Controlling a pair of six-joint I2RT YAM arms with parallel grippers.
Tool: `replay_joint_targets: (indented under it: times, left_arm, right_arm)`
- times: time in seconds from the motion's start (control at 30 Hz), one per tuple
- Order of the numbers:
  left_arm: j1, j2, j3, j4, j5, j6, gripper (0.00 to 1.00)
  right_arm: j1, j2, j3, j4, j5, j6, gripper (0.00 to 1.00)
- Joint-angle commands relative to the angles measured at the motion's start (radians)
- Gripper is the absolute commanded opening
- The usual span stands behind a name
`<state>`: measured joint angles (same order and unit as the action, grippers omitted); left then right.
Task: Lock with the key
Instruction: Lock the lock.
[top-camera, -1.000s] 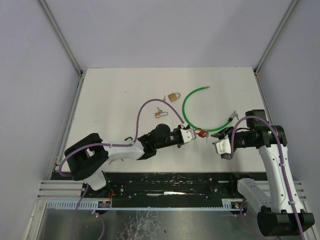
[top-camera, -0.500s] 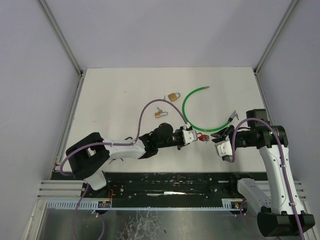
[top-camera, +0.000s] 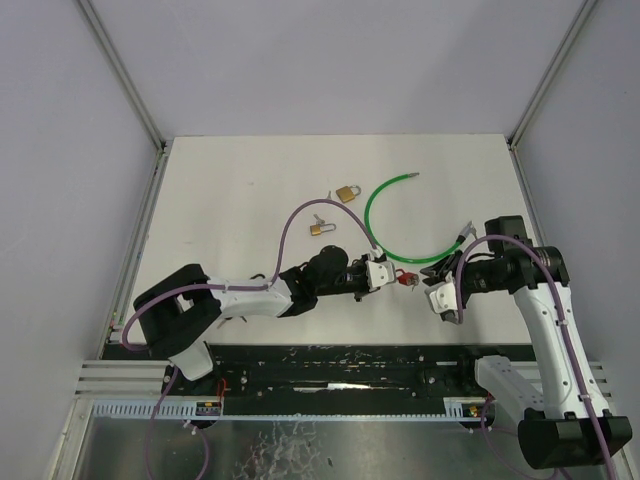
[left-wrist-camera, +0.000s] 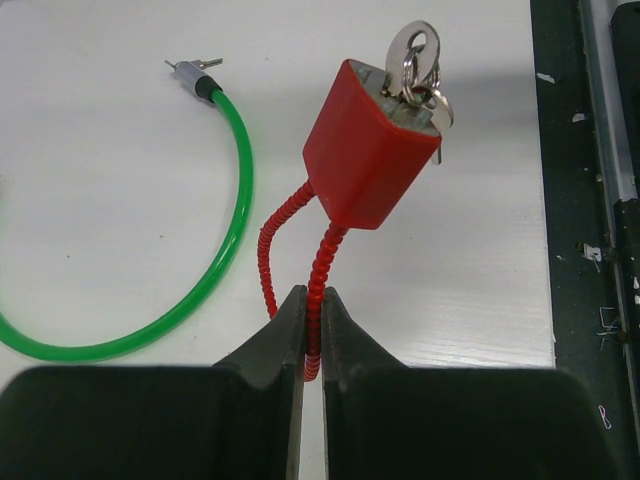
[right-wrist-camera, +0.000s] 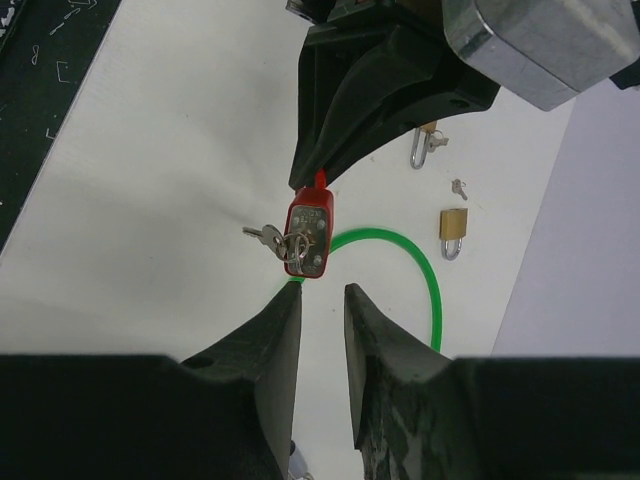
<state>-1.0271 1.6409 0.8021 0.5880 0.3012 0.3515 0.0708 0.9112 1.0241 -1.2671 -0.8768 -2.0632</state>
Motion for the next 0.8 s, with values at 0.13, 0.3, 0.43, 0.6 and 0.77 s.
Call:
replay_joint_targets:
  times: [0.13,0.3,0.43,0.6,0.77]
  left_arm:
    - [-0.002,0.003,0.037,0.033,0.026,-0.007,0.0]
    - [-0.001,0.004,0.038,0.03,0.029,-0.006,0.0]
    - [-0.002,0.003,0.039,0.027,0.032,-0.007,0.0]
    - [-0.002,0.003,0.04,0.023,0.038,-0.008,0.0]
    - [-0.002,0.004,0.042,0.022,0.038,-0.007,0.0]
  right_arm:
    - [0.05,0.015,-0.029,0.052,0.031,0.011,0.3]
    - [0.093,0.014,-0.049,0.083,0.044,0.047,0.27]
    - [0.126,0.009,-0.067,0.111,0.066,0.077,0.25]
    - [0.145,0.005,-0.074,0.124,0.08,0.098,0.15]
    - [0.147,-0.003,-0.065,0.128,0.097,0.1,0.05]
